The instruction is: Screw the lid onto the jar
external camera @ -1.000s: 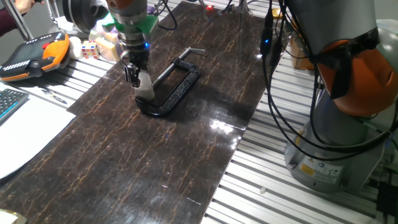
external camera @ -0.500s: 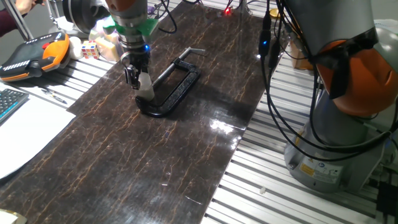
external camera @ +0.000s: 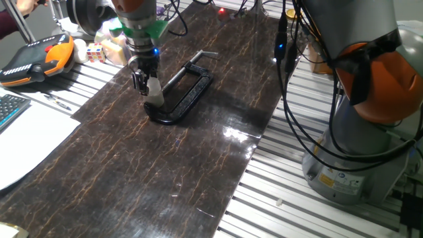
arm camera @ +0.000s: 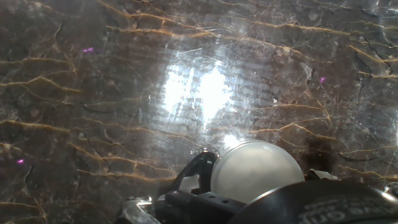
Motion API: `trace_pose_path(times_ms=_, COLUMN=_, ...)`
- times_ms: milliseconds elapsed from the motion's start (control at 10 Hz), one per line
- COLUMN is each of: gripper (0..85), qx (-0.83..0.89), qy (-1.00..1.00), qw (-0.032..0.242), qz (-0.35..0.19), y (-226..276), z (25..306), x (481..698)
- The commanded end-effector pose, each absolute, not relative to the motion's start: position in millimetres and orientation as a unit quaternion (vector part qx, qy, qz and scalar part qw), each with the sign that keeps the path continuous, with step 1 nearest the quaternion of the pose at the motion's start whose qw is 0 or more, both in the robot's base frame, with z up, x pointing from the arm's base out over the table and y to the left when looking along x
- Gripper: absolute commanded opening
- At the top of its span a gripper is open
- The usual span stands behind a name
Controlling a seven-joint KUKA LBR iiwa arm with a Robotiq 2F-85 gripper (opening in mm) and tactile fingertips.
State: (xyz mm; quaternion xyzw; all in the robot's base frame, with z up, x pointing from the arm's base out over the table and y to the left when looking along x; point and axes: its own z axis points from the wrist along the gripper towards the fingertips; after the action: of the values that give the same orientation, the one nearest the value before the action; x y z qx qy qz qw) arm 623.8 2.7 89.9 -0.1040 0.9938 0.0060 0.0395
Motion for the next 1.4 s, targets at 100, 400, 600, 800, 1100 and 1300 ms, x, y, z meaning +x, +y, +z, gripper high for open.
trace_pose_path(times_ms=100, gripper=85.0, qx=-0.102, qy=0.994, qw=0.041, qz=0.005, y=2.6, z=89.7, x=623.7)
trace_pose_path(times_ms=400, gripper=85.0, qx=-0.1, qy=0.994, qw=0.042, qz=0.001, y=2.8, z=88.3, x=624.2)
trace_pose_path(times_ms=600, gripper=85.0, qx=-0.1, qy=0.994, qw=0.042, qz=0.002, y=3.1, z=84.6, x=625.3)
trace_pose_path(times_ms=800, gripper=85.0, qx=-0.1, qy=0.994, qw=0.042, qz=0.003, y=2.9, z=83.7, x=625.6)
trace_pose_path(times_ms=1100, gripper=85.0, qx=-0.1, qy=0.994, qw=0.044, qz=0.003, y=2.4, z=82.4, x=625.1)
trace_pose_path(times_ms=1300, gripper=85.0, qx=-0.101, qy=0.994, qw=0.043, qz=0.003, y=2.0, z=82.7, x=624.7)
